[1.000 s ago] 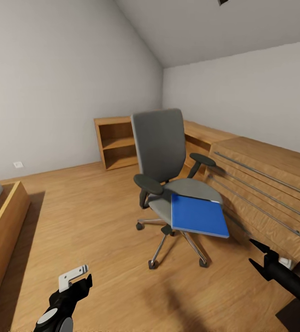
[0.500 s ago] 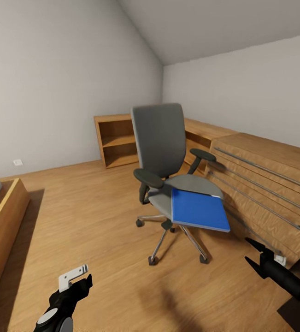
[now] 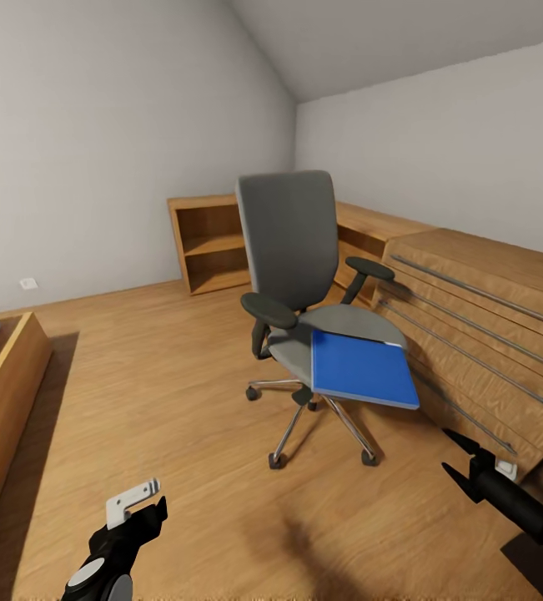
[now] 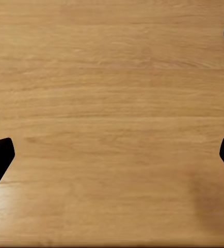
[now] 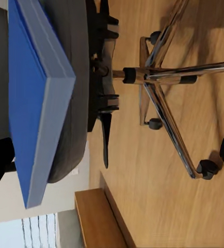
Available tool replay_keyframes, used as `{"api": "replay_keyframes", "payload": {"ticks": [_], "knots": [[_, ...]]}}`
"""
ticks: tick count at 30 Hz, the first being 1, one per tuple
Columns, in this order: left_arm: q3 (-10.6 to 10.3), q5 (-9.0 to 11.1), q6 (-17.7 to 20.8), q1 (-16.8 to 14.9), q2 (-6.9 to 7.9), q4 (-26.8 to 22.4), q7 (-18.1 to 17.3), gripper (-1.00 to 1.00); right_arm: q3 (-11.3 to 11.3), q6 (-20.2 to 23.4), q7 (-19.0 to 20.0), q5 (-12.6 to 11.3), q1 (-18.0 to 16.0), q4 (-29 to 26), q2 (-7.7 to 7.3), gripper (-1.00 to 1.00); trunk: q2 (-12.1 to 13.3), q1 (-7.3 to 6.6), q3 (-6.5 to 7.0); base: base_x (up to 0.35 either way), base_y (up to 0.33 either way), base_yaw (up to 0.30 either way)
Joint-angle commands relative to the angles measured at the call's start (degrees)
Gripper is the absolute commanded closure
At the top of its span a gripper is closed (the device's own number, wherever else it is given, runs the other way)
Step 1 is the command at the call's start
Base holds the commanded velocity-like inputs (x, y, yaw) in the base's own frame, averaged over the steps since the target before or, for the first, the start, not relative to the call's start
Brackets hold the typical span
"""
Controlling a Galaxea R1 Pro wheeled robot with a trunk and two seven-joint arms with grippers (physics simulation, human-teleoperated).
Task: In the bedroom, organize the workspace by keeping the computer under the desk, ensuring the monitor is on the desk, placing the keyboard on the desk next to the monitor, placing the mouse on the desk next to the keyboard, moving the folder from the swivel chair onto the desk next to the mouse, stacking the notebook on top of the folder with the pen on top of the notebook, and positioning the swivel chair next to the desk.
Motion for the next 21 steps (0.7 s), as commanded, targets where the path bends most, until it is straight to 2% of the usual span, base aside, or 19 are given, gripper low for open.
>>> {"api": "replay_keyframes", "payload": {"ticks": [1, 6, 10, 11, 14, 15, 18, 21], "knots": [[0.02, 0.60, 0.14, 0.00, -0.03, -0.09, 0.35, -1.00, -0.16, 0.09, 0.23, 0.16, -0.05, 0.01, 0.05, -1.00, -0.04, 0.02, -0.27, 0.000, 0.000, 0.000], [0.02, 0.59, 0.14, 0.00, -0.03, -0.09, 0.35, -1.00, -0.09, -4.80, 0.39, 0.13, -0.05, -0.52, 1.75, -1.00, -0.10, 0.14, -1.38, 0.000, 0.000, 0.000], [0.02, 0.53, 0.14, 0.00, -0.01, -0.03, 0.33, -1.00, -0.06, -8.23, 0.74, 0.12, -0.05, -3.91, 5.60, -1.00, -0.12, 0.17, -1.60, 0.000, 0.000, 0.000], [0.02, 0.53, 0.14, 0.00, 0.01, -0.02, 0.33, -1.00, -0.04, -8.43, 0.69, 0.12, -0.07, -4.17, 5.98, -1.00, -0.12, 0.17, -1.60, 0.000, 0.000, 0.000], [0.02, 0.47, 0.19, 0.00, 0.04, 0.04, 0.28, -1.00, 2.06, -8.59, 0.44, -0.16, -0.16, -4.81, 7.02, -1.00, -0.12, 0.17, -1.60, 0.000, 0.000, 0.000], [0.02, 0.43, 0.17, 0.00, 0.10, 0.14, 0.26, -1.00, 3.48, -8.60, 0.32, -2.64, -0.27, -5.01, 7.87, -1.00, -0.12, 0.17, -1.60, 0.000, 0.000, 0.000], [0.02, 0.43, 0.11, 0.00, 0.14, 0.19, 0.26, -1.00, 3.84, -8.64, 0.24, -4.73, -0.30, -5.04, 8.90, -1.00, -0.12, 0.17, -1.60, 0.000, 0.000, 0.000], [0.02, 0.37, 0.04, 0.00, 0.15, 0.51, 0.21, -1.00, 3.93, -8.67, 0.23, -5.31, -0.37, -5.06, 9.22, -1.00, -0.12, 0.17, -1.60, 0.016, 0.000, 0.000]]}}
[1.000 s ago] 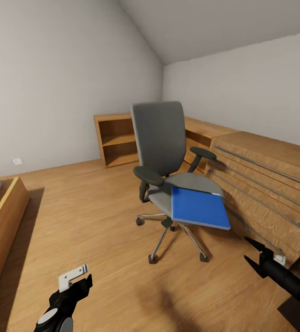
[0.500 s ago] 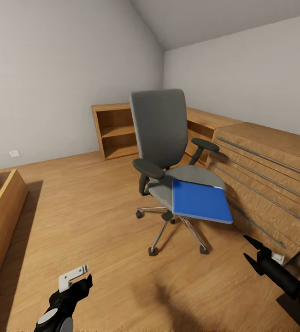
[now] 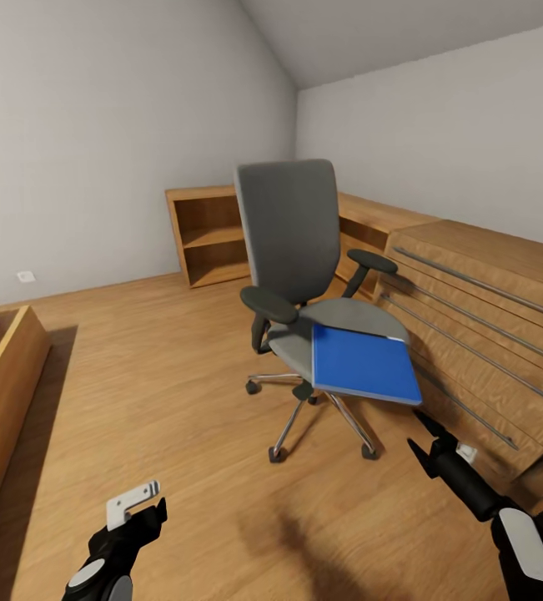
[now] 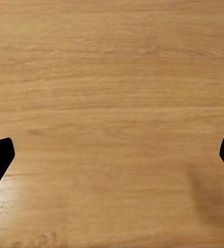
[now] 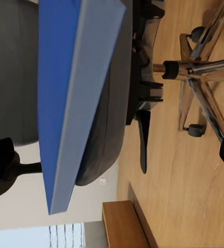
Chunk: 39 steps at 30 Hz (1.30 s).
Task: In the bedroom, organize the workspace by keeping the computer under the desk, ensuring the monitor is on the desk, placing the keyboard on the desk next to the monitor, placing the mouse on the desk next to the keyboard, moving the folder from the swivel chair onto the desk next to the mouse, stacking the notebook on top of the folder with the pen on top of the notebook, and positioning the swivel chair next to the desk.
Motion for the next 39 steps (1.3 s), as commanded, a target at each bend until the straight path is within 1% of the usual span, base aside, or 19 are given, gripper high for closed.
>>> {"api": "replay_keyframes", "payload": {"ticks": [1, 5, 15, 22, 24, 26, 33, 39], "knots": [[0.02, 0.59, 0.12, 0.00, -0.03, -0.03, 0.34, -1.00, -0.13, 0.42, 0.06, -0.18, -0.05, 0.01, 0.05, -1.00, -0.02, 0.00, -0.04, 0.073, 0.000, 0.000], [0.02, 0.57, 0.11, 0.00, -0.02, 0.23, 0.31, -1.00, -0.11, 0.41, 0.06, -0.37, -0.07, -0.03, 0.15, -1.00, -0.02, 0.00, -0.04, 0.115, 0.000, 0.000], [0.02, 0.56, 0.10, 0.00, -0.02, 0.41, 0.31, -1.00, -0.10, 0.33, 0.13, -0.41, -0.08, -0.32, 0.17, -1.00, -0.02, 0.00, -0.04, 0.017, 0.000, 0.000], [0.02, 0.56, 0.02, 0.00, -0.02, 1.21, 0.25, -1.00, -0.10, -0.01, 0.18, -0.32, -0.08, -0.38, 0.10, -1.00, -0.02, 0.00, -0.04, 0.110, 0.000, 0.000], [-0.04, 0.53, -0.10, 0.00, -0.02, 2.76, 0.16, -1.00, -0.10, -0.14, 0.22, -0.32, -0.08, -0.38, 0.10, -1.00, -0.02, 0.00, -0.04, 0.123, 0.000, 0.000], [-0.05, 0.55, -0.11, 0.00, -0.02, 3.05, 0.14, -1.00, -0.11, -0.18, 0.23, -0.30, -0.08, -0.38, 0.04, -1.00, -0.02, 0.00, -0.04, 0.218, 0.000, 0.000], [-0.07, 0.50, -0.13, 0.00, -0.02, 3.34, 0.13, -1.00, -0.18, -0.21, 0.23, -0.26, -0.08, -0.38, 0.00, -1.00, -0.02, 0.00, -0.04, 0.056, 0.000, 0.000], [-0.07, 0.55, -0.18, 0.00, -0.02, 3.36, 0.13, -1.00, -0.19, -0.27, 0.23, -0.24, -0.08, -0.38, -0.03, -1.00, -0.02, 0.00, -0.04, 0.151, 0.000, 0.000]]}}
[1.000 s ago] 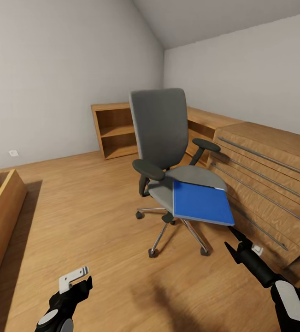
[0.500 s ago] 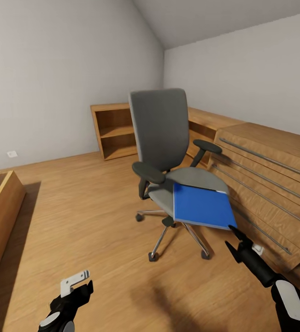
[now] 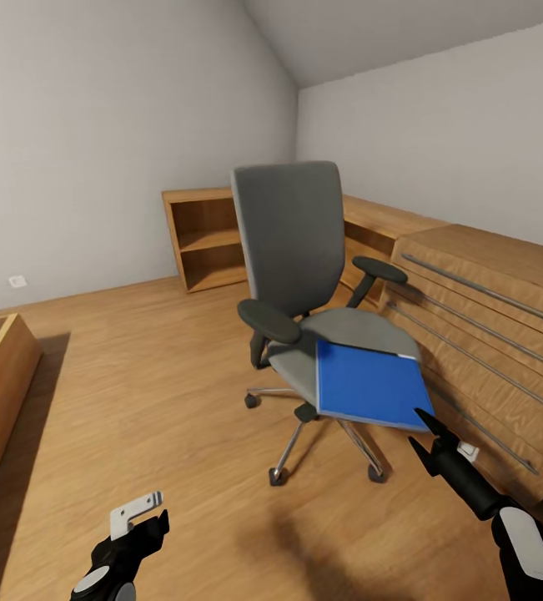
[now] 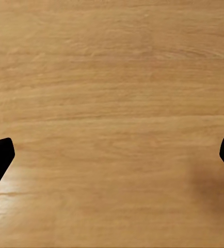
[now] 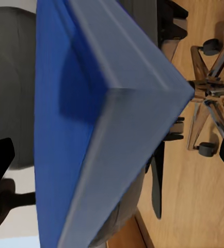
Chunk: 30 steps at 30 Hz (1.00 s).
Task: In the bedroom, organize the workspace by keeping the computer under the desk, ensuring the monitor is on the desk, placing the keyboard on the desk next to the monitor, placing the mouse on the desk next to the keyboard, moving the folder from the swivel chair onto the desk next to the mouse, stacking the notebook on top of the folder with the pen on top of the notebook, and positioning the swivel chair next to the desk.
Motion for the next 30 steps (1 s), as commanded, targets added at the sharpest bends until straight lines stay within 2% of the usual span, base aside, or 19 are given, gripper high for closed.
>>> {"api": "replay_keyframes", "payload": {"ticks": [1, 9, 10, 20, 30], "knots": [[0.03, 0.60, 0.14, 0.00, -0.03, -0.09, 0.34, -1.00, -0.14, 0.42, 0.06, -0.13, -0.04, 0.02, 0.00, -1.00, -0.02, 0.00, -0.04, 0.072, 0.000, 0.000], [0.03, 0.61, 0.16, 0.00, -0.03, -0.05, 0.34, -1.00, -0.14, 0.44, 0.04, -0.12, -0.04, 0.02, -0.04, -1.00, -0.02, 0.00, -0.04, 0.064, 0.000, 0.000], [0.03, 0.61, 0.19, 0.00, -0.03, -0.02, 0.34, -1.00, -0.14, 0.42, 0.00, -0.12, -0.04, 0.02, -0.04, 1.00, -0.02, 0.00, -0.04, 0.017, 0.000, 0.000], [0.00, 0.61, 0.21, 0.00, -0.03, -0.01, 0.31, -1.00, -0.14, 0.40, -0.03, -0.12, -0.04, -0.07, -0.04, 1.00, -0.02, 0.00, -0.04, 0.003, 0.000, 0.000], [-0.36, 0.55, 0.21, 0.00, -0.03, -0.01, 0.65, -1.00, -0.22, 0.35, 0.16, -0.12, -0.04, -1.83, 0.15, 1.00, 0.12, -0.26, 2.18, 0.000, 0.000, 0.000]]}}
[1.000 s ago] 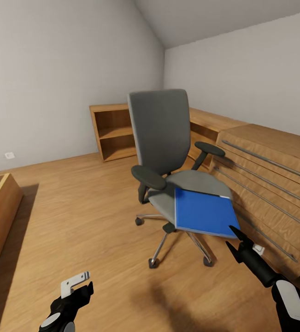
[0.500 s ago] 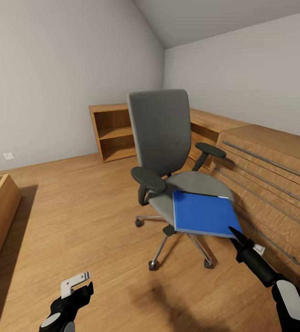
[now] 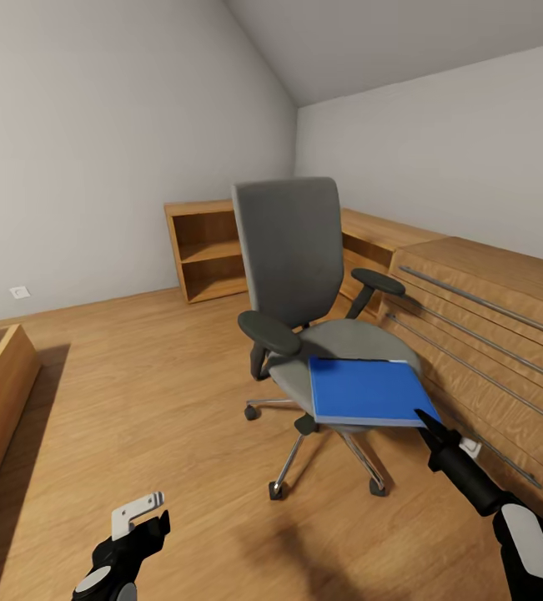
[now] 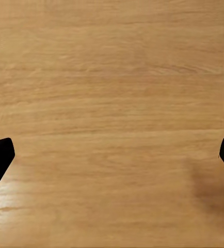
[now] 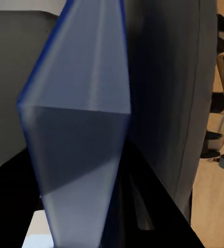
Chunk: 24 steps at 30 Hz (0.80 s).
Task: In the bedroom, organize the workspace by keeping the computer under the desk, ensuring the monitor is on the desk, placing the keyboard on the desk next to the monitor, placing the mouse on the desk next to the keyboard, moving the folder from the swivel chair onto the desk next to the mouse, stacking the notebook on top of the folder with the pen on top of the notebook, and positioning the swivel chair next to the desk.
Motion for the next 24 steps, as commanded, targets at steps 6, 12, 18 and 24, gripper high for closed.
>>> {"api": "replay_keyframes", "payload": {"ticks": [6, 12, 18, 24], "knots": [[-0.01, 0.60, 0.16, 0.00, -0.03, -0.17, 0.73, -1.00, -0.18, 0.36, 0.16, 0.01, -0.04, -1.05, 0.08, 1.00, 0.47, -0.36, 1.25, -0.015, 0.000, 0.000], [-0.69, 0.60, 0.21, 0.00, -0.09, -0.16, 0.81, -1.00, -0.20, 0.41, 0.27, -0.02, -0.04, -5.72, 0.24, 1.00, 2.87, -1.68, 2.33, -0.260, -0.047, 0.000], [-1.50, 0.59, 0.24, 0.00, -0.02, 0.11, 0.88, -1.00, -0.15, 0.69, 0.29, 0.00, 0.13, -10.25, 0.46, 1.00, 5.28, -3.00, 3.41, -0.327, -0.105, 0.000], [-1.51, 0.51, 0.25, 0.00, 0.12, 4.18, 0.77, -1.00, -0.19, 0.93, 0.15, 0.13, 0.30, -14.13, 1.15, 1.00, 7.69, -4.31, 4.48, -0.328, -0.124, 0.000]]}}
